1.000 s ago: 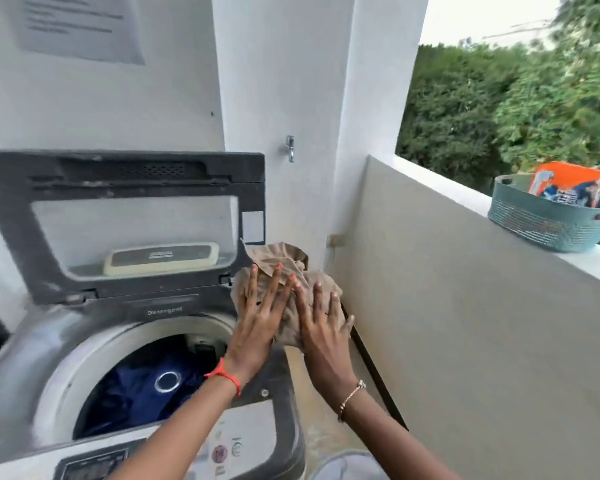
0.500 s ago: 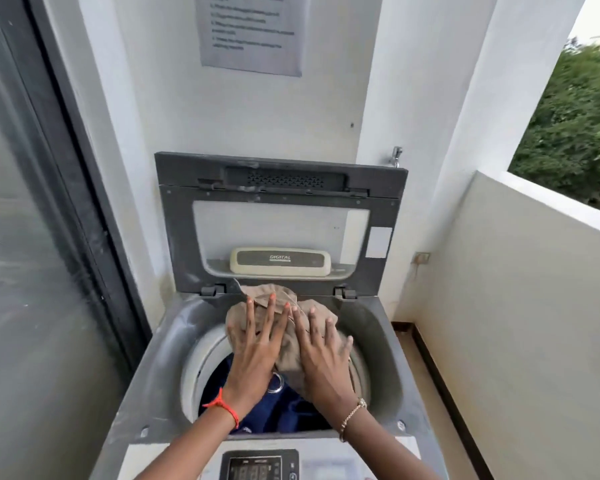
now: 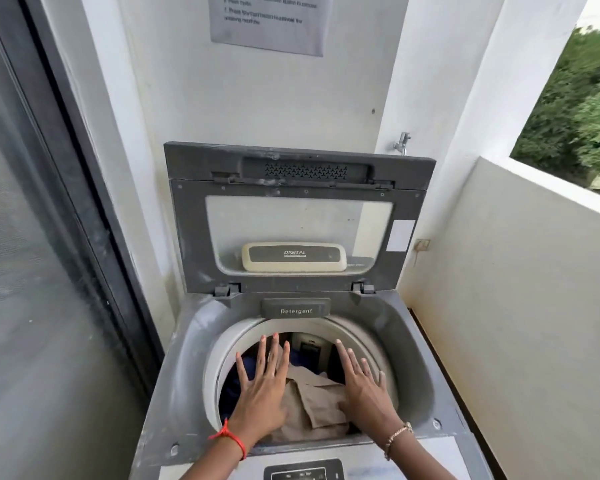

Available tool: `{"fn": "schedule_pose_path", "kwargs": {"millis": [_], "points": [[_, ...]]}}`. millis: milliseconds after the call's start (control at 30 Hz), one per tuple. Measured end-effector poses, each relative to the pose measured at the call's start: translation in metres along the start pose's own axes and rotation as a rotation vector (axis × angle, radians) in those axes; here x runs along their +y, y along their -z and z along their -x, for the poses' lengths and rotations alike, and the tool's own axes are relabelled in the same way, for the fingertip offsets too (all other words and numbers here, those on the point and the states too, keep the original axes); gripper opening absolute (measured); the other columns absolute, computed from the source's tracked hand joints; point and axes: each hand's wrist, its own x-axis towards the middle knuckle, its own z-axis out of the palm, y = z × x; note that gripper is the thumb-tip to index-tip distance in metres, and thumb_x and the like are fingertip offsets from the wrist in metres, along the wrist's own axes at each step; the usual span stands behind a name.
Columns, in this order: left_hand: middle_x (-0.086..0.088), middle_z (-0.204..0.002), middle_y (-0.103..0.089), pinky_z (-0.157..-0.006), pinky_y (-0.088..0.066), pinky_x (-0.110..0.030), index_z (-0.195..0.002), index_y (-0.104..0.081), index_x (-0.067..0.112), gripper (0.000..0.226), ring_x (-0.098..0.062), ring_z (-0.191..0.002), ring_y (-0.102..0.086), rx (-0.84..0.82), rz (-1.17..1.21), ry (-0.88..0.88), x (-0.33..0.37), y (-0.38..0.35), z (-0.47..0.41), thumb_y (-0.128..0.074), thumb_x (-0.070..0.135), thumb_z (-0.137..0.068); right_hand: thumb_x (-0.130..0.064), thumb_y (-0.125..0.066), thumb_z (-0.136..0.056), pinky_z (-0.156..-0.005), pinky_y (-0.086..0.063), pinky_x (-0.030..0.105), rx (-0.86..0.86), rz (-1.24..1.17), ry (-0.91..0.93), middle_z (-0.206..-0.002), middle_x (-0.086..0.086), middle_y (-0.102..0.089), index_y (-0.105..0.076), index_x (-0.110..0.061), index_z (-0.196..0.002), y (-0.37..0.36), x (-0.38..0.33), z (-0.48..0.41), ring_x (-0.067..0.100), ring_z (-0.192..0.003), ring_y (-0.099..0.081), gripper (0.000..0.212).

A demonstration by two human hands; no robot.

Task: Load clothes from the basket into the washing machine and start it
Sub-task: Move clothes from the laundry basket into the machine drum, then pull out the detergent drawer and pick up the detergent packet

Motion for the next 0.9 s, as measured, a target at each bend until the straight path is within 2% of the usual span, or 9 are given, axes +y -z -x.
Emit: {"fn": "schedule_pose_path", "kwargs": {"millis": [67,200,267,367,567,700,767,833,900], "points": [[-0.005,-0.140,0.042,-0.097,0.023,-0.058,-0.134,0.034,0.016,0.105,-0.015,-0.117,0.054,-0.050,0.038,-0.001,0.002,0.002,-0.002,-0.058,0.027,-0.083,-0.016,-0.051,-0.087,-0.112,-0.010,0.050,0.022,-0.049,-0.002,-0.155,0.001,0.001,0.023,-0.023,-0.140,0.004,0.008,0.000,0.024,-0.142,-0.003,0.091],[-0.003,-0.141,0.040,-0.105,0.016,-0.060,-0.134,0.032,0.016,0.096,-0.026,-0.126,0.043,-0.081,0.093,0.038,0.009,0.005,-0.009,-0.052,0.024,-0.087,-0.014,-0.048,-0.085,-0.112,-0.017,0.048,0.037,-0.141,-0.005,-0.150,0.001,-0.025,0.021,-0.029,-0.140,0.004,0.024,-0.005,0.020,-0.138,-0.021,0.090],[-0.001,-0.142,0.040,-0.106,0.013,-0.059,-0.137,0.030,0.016,0.094,-0.025,-0.127,0.040,-0.083,0.124,0.043,0.011,0.003,-0.014,-0.051,0.025,-0.089,-0.015,-0.048,-0.085,-0.105,-0.033,0.039,0.017,-0.166,-0.017,-0.130,0.008,-0.047,0.022,-0.026,-0.139,0.005,0.031,-0.009,0.023,-0.122,-0.042,0.089],[0.002,-0.147,0.033,-0.111,0.007,-0.056,-0.146,0.017,0.017,0.088,-0.022,-0.134,0.033,-0.124,0.258,0.079,0.013,0.001,-0.024,-0.052,0.028,-0.092,-0.019,-0.049,-0.087,-0.093,-0.042,0.028,-0.062,-0.259,-0.035,-0.124,0.010,-0.051,-0.012,-0.022,-0.143,0.006,0.037,-0.013,0.020,-0.115,-0.047,0.067],[-0.007,-0.153,-0.027,-0.115,-0.022,-0.035,-0.146,-0.029,0.010,0.066,-0.021,-0.140,-0.025,-0.084,0.915,0.312,0.011,-0.001,-0.056,-0.056,0.036,-0.091,-0.030,-0.058,-0.086,-0.092,-0.043,0.022,-0.129,-0.506,-0.083,-0.123,0.011,-0.056,-0.046,-0.010,-0.128,-0.004,0.039,-0.039,0.014,-0.114,-0.054,0.048],[-0.008,-0.134,-0.050,-0.101,-0.035,-0.040,-0.128,-0.051,0.011,0.054,-0.022,-0.126,-0.045,-0.143,1.472,0.496,0.015,0.011,-0.079,-0.061,0.042,-0.085,-0.032,-0.053,-0.089,-0.066,-0.045,0.025,-0.102,-0.608,-0.100,-0.089,0.010,-0.070,-0.061,-0.007,-0.104,0.000,0.032,-0.067,0.026,-0.094,-0.064,0.030],[-0.012,-0.136,-0.048,-0.096,-0.039,-0.049,-0.133,-0.045,0.011,0.049,-0.028,-0.127,-0.044,-0.154,1.724,0.610,0.015,0.017,-0.095,-0.053,0.038,-0.092,-0.035,-0.051,-0.090,-0.061,-0.049,0.030,-0.089,-0.707,-0.127,-0.073,0.003,-0.063,-0.064,-0.006,-0.089,0.001,0.029,-0.085,0.026,-0.081,-0.066,0.033],[-0.017,-0.140,-0.043,-0.093,-0.041,-0.054,-0.139,-0.036,0.005,0.059,-0.032,-0.128,-0.043,-0.152,1.858,0.697,0.012,0.016,-0.113,-0.049,0.040,-0.094,-0.038,-0.049,-0.091,-0.067,-0.054,0.041,-0.111,-0.886,-0.202,-0.083,0.007,-0.062,-0.063,-0.005,-0.090,0.003,0.024,-0.104,0.019,-0.077,-0.064,0.036],[-0.021,-0.142,-0.040,-0.092,-0.042,-0.056,-0.141,-0.029,-0.001,0.070,-0.034,-0.129,-0.041,-0.142,1.964,0.774,0.009,0.012,-0.130,-0.049,0.043,-0.092,-0.038,-0.049,-0.091,-0.066,-0.055,0.039,-0.158,-1.115,-0.311,-0.101,0.013,-0.061,-0.058,-0.008,-0.101,0.002,0.018,-0.123,0.021,-0.087,-0.062,0.033]]}}
